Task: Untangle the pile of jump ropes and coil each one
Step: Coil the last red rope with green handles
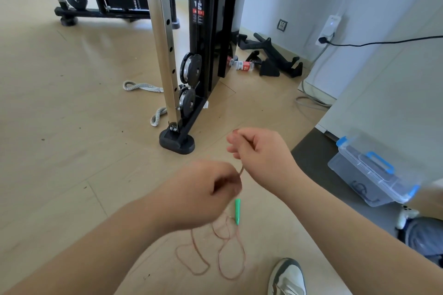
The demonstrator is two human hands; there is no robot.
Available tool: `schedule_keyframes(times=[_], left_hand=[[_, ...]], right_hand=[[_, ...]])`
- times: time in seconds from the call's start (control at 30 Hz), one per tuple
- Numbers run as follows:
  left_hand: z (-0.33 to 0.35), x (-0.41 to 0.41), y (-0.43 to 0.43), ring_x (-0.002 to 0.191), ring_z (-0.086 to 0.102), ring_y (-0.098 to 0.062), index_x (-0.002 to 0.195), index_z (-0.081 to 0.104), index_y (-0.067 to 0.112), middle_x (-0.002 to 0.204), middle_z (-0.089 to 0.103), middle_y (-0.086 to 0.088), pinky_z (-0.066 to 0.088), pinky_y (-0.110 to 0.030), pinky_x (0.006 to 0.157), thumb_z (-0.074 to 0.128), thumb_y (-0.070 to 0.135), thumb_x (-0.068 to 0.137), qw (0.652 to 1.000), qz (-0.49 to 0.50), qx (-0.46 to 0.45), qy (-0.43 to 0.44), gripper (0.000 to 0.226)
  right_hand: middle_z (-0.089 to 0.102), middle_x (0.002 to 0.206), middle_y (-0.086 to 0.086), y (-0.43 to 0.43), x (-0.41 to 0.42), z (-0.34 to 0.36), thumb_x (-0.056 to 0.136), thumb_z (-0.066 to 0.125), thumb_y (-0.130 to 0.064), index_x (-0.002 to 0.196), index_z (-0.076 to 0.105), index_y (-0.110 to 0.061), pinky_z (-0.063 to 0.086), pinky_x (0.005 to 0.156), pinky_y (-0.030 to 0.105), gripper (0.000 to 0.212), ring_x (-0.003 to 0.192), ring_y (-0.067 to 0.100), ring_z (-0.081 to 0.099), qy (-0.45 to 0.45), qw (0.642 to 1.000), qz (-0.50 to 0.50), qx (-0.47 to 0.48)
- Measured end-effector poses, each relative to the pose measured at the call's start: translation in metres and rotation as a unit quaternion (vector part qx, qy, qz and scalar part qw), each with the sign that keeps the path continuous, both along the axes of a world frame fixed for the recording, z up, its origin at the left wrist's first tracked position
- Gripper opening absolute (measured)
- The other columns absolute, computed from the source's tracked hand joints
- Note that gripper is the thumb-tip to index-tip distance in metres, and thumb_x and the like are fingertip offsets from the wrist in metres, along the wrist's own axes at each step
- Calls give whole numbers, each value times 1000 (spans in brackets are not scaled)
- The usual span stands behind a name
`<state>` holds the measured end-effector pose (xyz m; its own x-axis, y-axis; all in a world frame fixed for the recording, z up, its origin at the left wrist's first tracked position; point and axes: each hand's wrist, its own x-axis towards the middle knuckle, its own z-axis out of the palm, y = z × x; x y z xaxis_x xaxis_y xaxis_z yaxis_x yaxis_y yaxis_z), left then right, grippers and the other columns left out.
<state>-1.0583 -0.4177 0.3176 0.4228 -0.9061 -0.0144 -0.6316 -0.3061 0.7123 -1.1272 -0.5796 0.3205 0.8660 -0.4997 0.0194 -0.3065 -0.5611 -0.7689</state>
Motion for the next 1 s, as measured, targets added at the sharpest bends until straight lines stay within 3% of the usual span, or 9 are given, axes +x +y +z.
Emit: schedule_keyframes(times=[0.07,0.17,0.23,0.3,0.47,0.57,0.67,0.83,1.0], left_hand=[[11,14,3,56,52,-5,89,70,25,66,63,11,39,-15,55,63,24,97,990,80,-112,32,11],[9,41,10,56,52,-10,91,73,27,73,70,-1,46,-26,55,64,29,98,969,176,-171,37,11],[-1,51,11,56,50,-12,94,73,27,79,72,-8,44,-26,55,61,35,99,972,184,-133,55,15],[-13,47,7,50,42,-3,92,72,28,62,61,6,38,-20,52,57,40,101,981,165,-59,83,21],[-28,9,-5,63,52,-9,93,60,32,63,53,11,45,-30,64,42,35,106,995,60,77,-16,22],[-21,-5,-6,60,47,-12,69,49,28,60,48,6,41,-33,59,46,34,103,995,6,92,-24,35],[-2,1,-4,54,47,-5,80,64,23,59,52,10,37,-22,52,56,37,100,999,44,16,17,25],[1,38,4,50,45,-6,79,70,25,62,59,-2,38,-19,50,72,38,91,978,160,-134,27,17],[-12,42,5,57,52,-11,89,75,31,70,65,-5,45,-23,59,69,34,95,983,125,-92,94,9]], right_hand=[[74,79,6,-2,-2,-1,105,51,-31,83,70,-11,57,76,44,35,75,21,70,47,997,54,-25],[79,87,7,2,-5,9,108,45,-23,90,73,-7,53,66,32,37,68,20,66,61,979,79,177],[78,86,17,4,-7,16,109,44,-17,89,71,0,45,60,28,37,64,22,59,43,955,84,281],[76,86,21,5,-7,18,108,44,-17,90,69,0,44,60,28,36,62,22,58,19,936,75,342],[76,104,24,11,0,16,108,47,-15,112,66,11,60,77,32,32,87,27,74,-51,877,-27,477],[79,94,12,0,2,4,105,54,-19,99,73,-1,62,86,37,27,90,26,76,-46,958,-82,271],[77,84,-2,-6,-1,-5,101,59,-25,83,72,-6,60,82,45,29,83,24,73,4,999,-15,34],[79,91,11,0,-4,8,105,51,-14,97,74,2,51,63,27,29,69,21,67,51,969,81,228],[69,76,18,3,-5,20,106,45,-10,91,69,2,42,62,29,31,61,21,52,28,920,60,387]])
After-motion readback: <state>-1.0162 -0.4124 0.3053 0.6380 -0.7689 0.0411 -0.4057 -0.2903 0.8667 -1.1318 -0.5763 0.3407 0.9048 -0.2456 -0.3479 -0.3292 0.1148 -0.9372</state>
